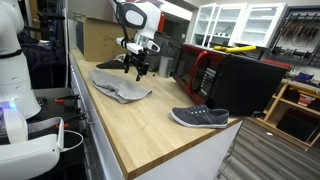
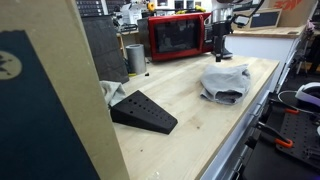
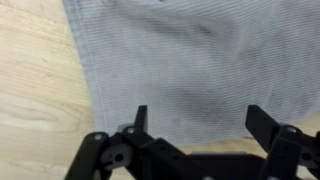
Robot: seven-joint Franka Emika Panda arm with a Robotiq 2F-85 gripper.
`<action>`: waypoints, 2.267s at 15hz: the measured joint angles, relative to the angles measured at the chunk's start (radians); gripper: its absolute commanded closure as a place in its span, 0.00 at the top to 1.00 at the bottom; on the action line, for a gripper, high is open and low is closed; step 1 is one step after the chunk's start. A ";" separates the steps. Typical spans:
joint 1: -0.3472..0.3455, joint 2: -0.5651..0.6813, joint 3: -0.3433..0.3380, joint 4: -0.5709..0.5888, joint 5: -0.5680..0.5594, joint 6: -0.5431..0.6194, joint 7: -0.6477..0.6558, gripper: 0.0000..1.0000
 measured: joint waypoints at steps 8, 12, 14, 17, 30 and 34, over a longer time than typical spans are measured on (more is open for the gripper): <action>-0.008 0.006 -0.004 -0.003 0.005 0.009 0.000 1.00; -0.019 0.020 -0.015 0.005 0.005 0.009 -0.002 1.00; -0.030 0.026 -0.024 0.008 0.015 0.009 -0.042 1.00; -0.053 0.043 -0.038 0.012 0.032 0.017 -0.142 1.00; -0.137 0.245 0.014 0.096 0.293 0.161 -0.372 1.00; -0.176 0.248 0.016 0.108 0.307 0.151 -0.379 1.00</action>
